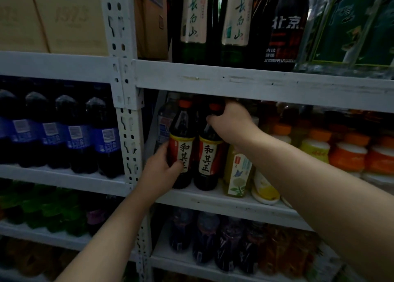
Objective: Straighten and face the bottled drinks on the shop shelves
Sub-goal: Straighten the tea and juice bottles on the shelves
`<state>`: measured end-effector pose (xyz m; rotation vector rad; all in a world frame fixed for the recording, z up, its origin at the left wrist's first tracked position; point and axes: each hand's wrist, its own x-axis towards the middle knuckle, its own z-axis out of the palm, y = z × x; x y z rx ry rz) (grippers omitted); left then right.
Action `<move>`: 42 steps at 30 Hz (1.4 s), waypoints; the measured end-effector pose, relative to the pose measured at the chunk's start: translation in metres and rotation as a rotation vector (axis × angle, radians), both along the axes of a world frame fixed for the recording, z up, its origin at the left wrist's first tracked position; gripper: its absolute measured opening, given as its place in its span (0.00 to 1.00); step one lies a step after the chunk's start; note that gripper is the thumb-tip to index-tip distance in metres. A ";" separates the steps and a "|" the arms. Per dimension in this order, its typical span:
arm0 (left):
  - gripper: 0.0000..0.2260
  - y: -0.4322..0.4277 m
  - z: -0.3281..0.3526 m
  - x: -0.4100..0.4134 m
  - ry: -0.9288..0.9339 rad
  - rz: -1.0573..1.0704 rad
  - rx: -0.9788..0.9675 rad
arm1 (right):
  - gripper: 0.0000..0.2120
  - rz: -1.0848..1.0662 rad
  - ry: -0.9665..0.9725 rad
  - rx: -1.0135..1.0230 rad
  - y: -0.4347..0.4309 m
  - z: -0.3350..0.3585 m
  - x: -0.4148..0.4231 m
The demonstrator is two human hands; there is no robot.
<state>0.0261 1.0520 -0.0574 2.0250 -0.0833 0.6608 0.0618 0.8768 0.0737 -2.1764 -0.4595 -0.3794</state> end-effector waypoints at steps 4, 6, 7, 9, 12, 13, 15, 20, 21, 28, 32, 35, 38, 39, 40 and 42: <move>0.16 0.000 -0.002 -0.004 -0.025 -0.014 -0.008 | 0.05 0.032 0.011 0.047 0.006 -0.012 -0.004; 0.16 0.000 -0.003 -0.006 -0.051 -0.023 -0.022 | 0.09 0.007 0.008 0.049 0.008 -0.012 -0.004; 0.15 0.001 -0.004 -0.006 -0.055 -0.038 -0.047 | 0.10 -0.009 0.012 0.048 0.009 -0.010 -0.003; 0.14 0.004 -0.006 -0.004 -0.036 -0.085 -0.091 | 0.11 -0.027 0.031 0.054 0.008 -0.007 -0.002; 0.16 0.007 -0.006 -0.002 -0.019 -0.140 -0.098 | 0.10 -0.020 0.051 0.052 0.008 -0.006 -0.001; 0.15 0.006 -0.005 -0.003 -0.022 -0.142 -0.089 | 0.10 -0.018 0.052 0.050 0.009 -0.006 -0.001; 0.15 0.005 -0.005 -0.005 -0.032 -0.138 -0.081 | 0.10 -0.015 0.056 0.053 0.010 -0.005 -0.001; 0.17 0.007 -0.009 -0.004 -0.023 -0.150 -0.101 | 0.05 -0.038 0.093 0.034 0.009 0.002 0.000; 0.18 0.007 -0.010 -0.005 -0.017 -0.150 -0.098 | 0.06 -0.044 0.087 0.020 0.009 0.002 0.000; 0.25 0.010 -0.027 -0.003 0.069 -0.167 -0.031 | 0.12 -0.062 0.045 0.004 0.010 0.000 0.002; 0.31 0.007 -0.026 -0.009 0.075 -0.126 0.061 | 0.11 -0.048 0.025 0.006 0.007 -0.002 -0.003; 0.33 -0.002 -0.035 -0.023 -0.002 -0.047 0.109 | 0.13 -0.040 -0.009 0.045 0.000 -0.012 -0.014; 0.21 -0.007 -0.071 -0.049 -0.189 0.170 0.107 | 0.20 -0.019 -0.182 0.081 -0.016 -0.044 -0.047; 0.16 -0.008 -0.088 -0.058 -0.245 0.245 0.109 | 0.22 -0.018 -0.253 0.103 -0.023 -0.061 -0.060; 0.13 -0.009 -0.106 -0.067 -0.265 0.288 0.102 | 0.23 -0.026 -0.332 0.116 -0.030 -0.082 -0.071; 0.10 -0.009 -0.139 -0.079 -0.157 0.277 0.046 | 0.17 -0.028 -0.465 0.106 -0.045 -0.132 -0.090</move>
